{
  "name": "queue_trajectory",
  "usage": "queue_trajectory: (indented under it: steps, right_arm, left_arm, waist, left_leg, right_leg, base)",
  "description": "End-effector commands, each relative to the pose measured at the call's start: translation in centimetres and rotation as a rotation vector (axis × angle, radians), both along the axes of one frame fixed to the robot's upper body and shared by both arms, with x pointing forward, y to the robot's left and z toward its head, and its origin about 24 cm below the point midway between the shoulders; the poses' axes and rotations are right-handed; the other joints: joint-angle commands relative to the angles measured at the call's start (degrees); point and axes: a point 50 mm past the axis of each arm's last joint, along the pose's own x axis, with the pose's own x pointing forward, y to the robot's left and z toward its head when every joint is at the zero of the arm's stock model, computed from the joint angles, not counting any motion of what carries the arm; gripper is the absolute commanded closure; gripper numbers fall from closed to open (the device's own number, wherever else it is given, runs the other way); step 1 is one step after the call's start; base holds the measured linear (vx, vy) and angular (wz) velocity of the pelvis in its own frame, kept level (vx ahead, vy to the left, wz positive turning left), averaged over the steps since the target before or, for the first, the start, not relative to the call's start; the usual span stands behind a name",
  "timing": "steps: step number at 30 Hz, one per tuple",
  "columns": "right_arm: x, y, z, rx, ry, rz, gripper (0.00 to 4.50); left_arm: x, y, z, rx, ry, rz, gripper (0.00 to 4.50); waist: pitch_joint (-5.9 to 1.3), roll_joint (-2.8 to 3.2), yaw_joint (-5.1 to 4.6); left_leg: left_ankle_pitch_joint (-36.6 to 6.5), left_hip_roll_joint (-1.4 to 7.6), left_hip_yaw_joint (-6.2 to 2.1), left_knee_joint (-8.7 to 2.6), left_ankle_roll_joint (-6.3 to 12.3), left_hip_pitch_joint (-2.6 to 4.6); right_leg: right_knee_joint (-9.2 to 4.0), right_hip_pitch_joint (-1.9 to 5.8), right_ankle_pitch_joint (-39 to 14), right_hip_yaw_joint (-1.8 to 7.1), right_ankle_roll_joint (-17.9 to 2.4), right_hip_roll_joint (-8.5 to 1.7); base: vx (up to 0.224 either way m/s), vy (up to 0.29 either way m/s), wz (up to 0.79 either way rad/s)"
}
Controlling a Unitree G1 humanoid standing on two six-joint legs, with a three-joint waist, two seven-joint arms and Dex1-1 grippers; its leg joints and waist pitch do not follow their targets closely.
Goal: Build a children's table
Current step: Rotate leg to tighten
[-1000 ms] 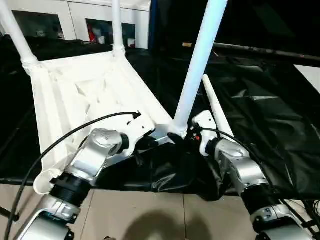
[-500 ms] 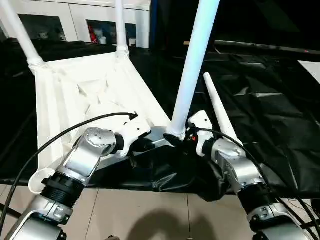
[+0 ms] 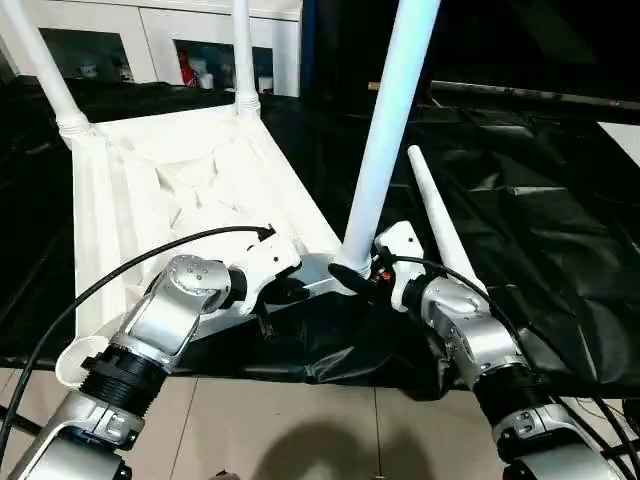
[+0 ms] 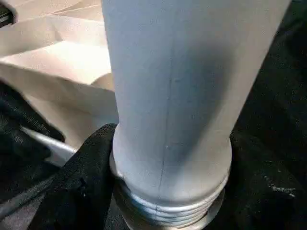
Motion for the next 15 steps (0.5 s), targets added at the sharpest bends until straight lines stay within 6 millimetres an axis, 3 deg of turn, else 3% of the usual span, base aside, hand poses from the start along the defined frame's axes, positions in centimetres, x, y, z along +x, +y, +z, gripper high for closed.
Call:
queue_trajectory:
  steps: [1,2,3,5,8,11,12,13,15]
  right_arm:
    - [0.8,-0.6,-0.3,-0.009,0.024,-0.135,1.76]
    - [0.8,-0.6,-0.3,-0.009,0.024,-0.135,1.76]
    - [1.1,-0.2,-0.8,0.005,0.06,-0.26,1.76]
    - [1.2,0.3,-1.3,0.012,0.09,-0.348,1.77]
    - [1.6,2.1,-1.5,0.042,0.132,-0.488,1.77]
    - [1.8,2.8,-1.3,0.048,0.129,-0.515,1.77]
    - [1.8,3.0,-1.2,0.062,0.124,-0.516,1.77]
    - [1.9,3.1,-1.1,0.075,0.121,-0.513,1.77]
    - [2.0,3.0,-1.0,0.089,0.114,-0.506,1.77]
  left_arm:
    - [-0.1,0.0,-1.5,0.031,0.054,0.059,4.5]
    - [-0.1,0.0,-1.5,0.031,0.054,0.059,4.5]
    - [0.7,-0.7,-1.7,0.019,0.044,0.131,4.5]
    - [1.3,-1.5,-1.7,0.012,0.035,0.18,4.5]
    - [2.6,-4.4,-1.5,-0.029,0.001,0.212,4.5]
    - [2.9,-5.3,-1.4,-0.031,-0.017,0.19,4.5]
    - [3.0,-5.3,-1.4,-0.021,-0.028,0.181,4.5]
    - [3.0,-5.2,-1.4,-0.015,-0.034,0.176,4.5]
    - [3.0,-4.7,-1.5,0.005,-0.045,0.168,4.5]
  waist:
    - [-3.57,1.08,0.1]
    - [-3.51,1.1,0.11]
    - [-3.5,1.09,-0.01]
    - [-3.3,1.1,-0.02]
    - [-3.25,1.11,0.14]
    - [-3.54,0.98,0.62]
    - [-3.65,1.42,0.78]
    - [-3.7,1.18,0.74]
    - [-3.67,1.25,0.75]
  left_leg:
    - [-5.5,1.38,-0.31,-3.62,1.45,0.22]
    - [-6.3,1.44,-0.39,-3.74,1.04,0.27]
    - [-7.6,1.47,-0.36,-3.78,0.34,0.34]
    - [-9.5,1.42,-0.42,-4.01,-1.02,0.77]
    - [-11.7,1.24,-0.45,-4.03,-1.83,0.95]
    - [-9.9,1.24,-0.53,-3.95,-1.43,0.57]
    - [-8.7,1.21,-0.6,-3.91,-1.16,0.41]
    - [-8.0,1.23,-0.57,-3.87,-0.85,0.27]
    - [-7.8,1.21,-0.57,-3.87,-0.53,0.27]
  right_leg:
    - [-3.53,2.99,3.7,3.11,-15.7,-4.03]
    - [-3.69,3.03,2.2,3.09,-15.5,-4.13]
    - [-3.84,2.93,0.0,3.13,-15.0,-4.06]
    - [-4.44,2.53,-4.3,3.2,-14.2,-4.12]
    - [-4.97,2.15,-8.3,3.28,-12.5,-4.12]
    - [-4.63,2.48,-5.4,3.28,-11.3,-4.15]
    - [-4.34,2.57,-3.0,3.25,-11.3,-4.16]
    - [-4.18,2.63,-0.7,3.23,-11.7,-4.1]
    - [-4.09,2.72,0.5,3.19,-12.1,-4.05]
  base:
    - [0.0,0.0,0.0]
    - [0.0,0.0,0.0]
    - [0.0,0.0,0.0]
    - [0.0,0.0,0.0]
    - [0.0,0.0,0.0]
    - [0.0,0.0,0.0]
    - [0.0,0.0,0.0]
    - [0.0,0.0,0.0]
    - [0.0,0.0,0.0]
